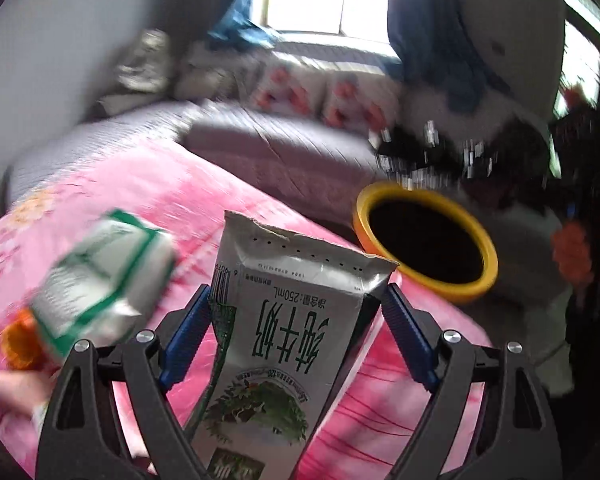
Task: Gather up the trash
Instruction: 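Grasp the white milk pouch with the left gripper while the right carries the black bag toward the bin, then carry both items over the yellow bin and open both grippers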
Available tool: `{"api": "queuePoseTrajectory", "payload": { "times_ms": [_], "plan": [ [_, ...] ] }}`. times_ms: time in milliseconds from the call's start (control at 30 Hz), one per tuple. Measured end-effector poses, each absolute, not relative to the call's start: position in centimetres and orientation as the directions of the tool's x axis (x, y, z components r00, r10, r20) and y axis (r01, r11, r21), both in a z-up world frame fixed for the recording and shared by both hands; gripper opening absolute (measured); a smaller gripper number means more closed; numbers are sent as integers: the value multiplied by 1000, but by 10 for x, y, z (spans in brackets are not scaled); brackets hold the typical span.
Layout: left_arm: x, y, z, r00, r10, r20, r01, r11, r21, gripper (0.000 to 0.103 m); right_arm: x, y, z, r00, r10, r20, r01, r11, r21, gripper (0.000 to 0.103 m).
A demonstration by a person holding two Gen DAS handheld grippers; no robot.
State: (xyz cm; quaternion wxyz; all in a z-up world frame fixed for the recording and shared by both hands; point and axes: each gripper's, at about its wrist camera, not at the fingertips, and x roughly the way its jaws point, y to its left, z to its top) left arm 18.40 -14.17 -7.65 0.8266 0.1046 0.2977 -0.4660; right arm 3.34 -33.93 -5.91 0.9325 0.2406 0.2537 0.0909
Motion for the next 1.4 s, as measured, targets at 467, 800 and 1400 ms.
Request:
{"api": "queuePoseTrajectory", "payload": {
  "times_ms": [467,800,1400],
  "plan": [
    [111,-109,-16,522,-741,-423,769,623,-144,76,26,-342,-16,921,196,-336,-33,900,434,25],
    [95,-151,8,491,-774,-400,796,585,-154,65,8,-384,-27,939,59,-339,100,896,433,25],
    [80,-240,16,397,-814,-425,858,493,-142,65,2,-447,-95,871,-111,-479,333,850,408,25]
  ]
}}
